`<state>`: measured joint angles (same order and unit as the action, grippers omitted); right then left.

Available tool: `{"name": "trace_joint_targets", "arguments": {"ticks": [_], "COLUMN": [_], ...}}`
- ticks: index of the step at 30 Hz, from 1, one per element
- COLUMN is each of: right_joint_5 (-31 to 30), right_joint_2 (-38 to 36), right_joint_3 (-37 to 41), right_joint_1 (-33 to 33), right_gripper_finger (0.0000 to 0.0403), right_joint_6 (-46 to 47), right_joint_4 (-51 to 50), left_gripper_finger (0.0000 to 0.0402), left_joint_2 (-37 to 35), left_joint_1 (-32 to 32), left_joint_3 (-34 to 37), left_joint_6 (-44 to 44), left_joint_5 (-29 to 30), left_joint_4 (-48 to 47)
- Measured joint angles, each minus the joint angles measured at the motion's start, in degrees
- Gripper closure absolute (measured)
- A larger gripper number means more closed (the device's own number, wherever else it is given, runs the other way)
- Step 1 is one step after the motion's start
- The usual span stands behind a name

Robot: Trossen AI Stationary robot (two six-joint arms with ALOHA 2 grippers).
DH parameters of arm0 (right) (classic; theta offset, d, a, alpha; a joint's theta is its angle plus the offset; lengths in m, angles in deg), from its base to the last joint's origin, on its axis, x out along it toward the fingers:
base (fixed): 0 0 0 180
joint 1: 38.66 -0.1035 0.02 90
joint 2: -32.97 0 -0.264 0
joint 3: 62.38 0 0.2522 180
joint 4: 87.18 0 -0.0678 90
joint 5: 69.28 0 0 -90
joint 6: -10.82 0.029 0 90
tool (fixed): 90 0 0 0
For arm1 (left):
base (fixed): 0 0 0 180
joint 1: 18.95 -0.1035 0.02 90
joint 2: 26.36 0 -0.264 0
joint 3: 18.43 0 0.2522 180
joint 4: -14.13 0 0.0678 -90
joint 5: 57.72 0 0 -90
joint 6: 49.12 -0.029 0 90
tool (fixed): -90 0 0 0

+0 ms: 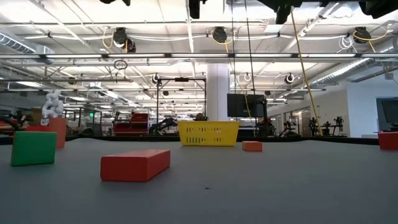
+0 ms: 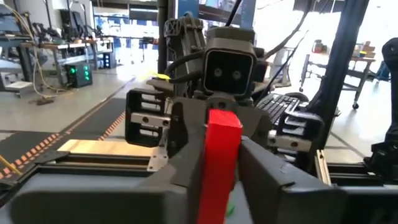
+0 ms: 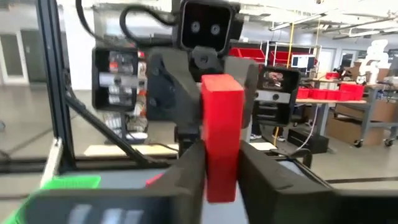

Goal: Sort & place blocks by color
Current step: Put the red block into the yellow bin

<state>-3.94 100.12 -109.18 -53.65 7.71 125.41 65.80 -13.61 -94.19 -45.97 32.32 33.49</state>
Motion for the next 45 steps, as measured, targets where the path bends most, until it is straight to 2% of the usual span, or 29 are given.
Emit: {"name": "trace_joint_targets", "arguments": {"ticks": [4,10,14,18,21,27,33,38,45], "right_joint_5": [-0.69,-0.71,6.36,15.01,19.23,28.08,26.34,23.13,22.74], "right_joint_2": [-0.02,0.0,-0.56,-1.95,-2.49,-3.89,-4.02,-3.31,-3.21], "right_joint_3": [0.0,0.04,0.07,0.04,0.05,0.04,0.04,0.04,0.04], "right_joint_1": [-0.01,-1.0,-3.79,-6.87,-9.72,-15.23,-20.02,-22.63,-24.17], "right_gripper_finger": [0.0357,0.0357,0.0357,0.0357,0.0357,0.0357,0.0357,0.0357,0.0357], "right_joint_6": [-1.46,2.63,4.01,13.04,20.15,32.61,40.37,41.3,43.47], "right_joint_4": [-2.43,-12.35,-20.14,-26.76,-30.35,-31.79,-33.38,-33.53,-39.44], "left_gripper_finger": [0.0232,0.0163,0.0145,0.0148,0.0158,0.0186,0.0213,0.0229,0.0245], "left_joint_2": [-0.32,-6.63,-10.17,-10.72,-10.14,-9.56,-10.03,-10.23,-10.49], "left_joint_1": [0.07,0.22,0.15,0.15,0.15,0.47,1.41,3.32,8.36], "left_joint_3": [0.0,0.0,0.0,-0.12,0.02,-0.02,-0.02,-0.02,0.02], "left_joint_6": [-0.49,-3.96,-4.6,-4.53,-4.12,-3.14,-1.95,0.59,4.17], "left_joint_5": [0.01,0.84,1.6,3.07,3.31,3.52,3.52,3.62,3.59], "left_joint_4": [-1.68,-9.05,-15.92,-19.51,-22.23,-25.05,-30.87,-39.02,-47.24]}}
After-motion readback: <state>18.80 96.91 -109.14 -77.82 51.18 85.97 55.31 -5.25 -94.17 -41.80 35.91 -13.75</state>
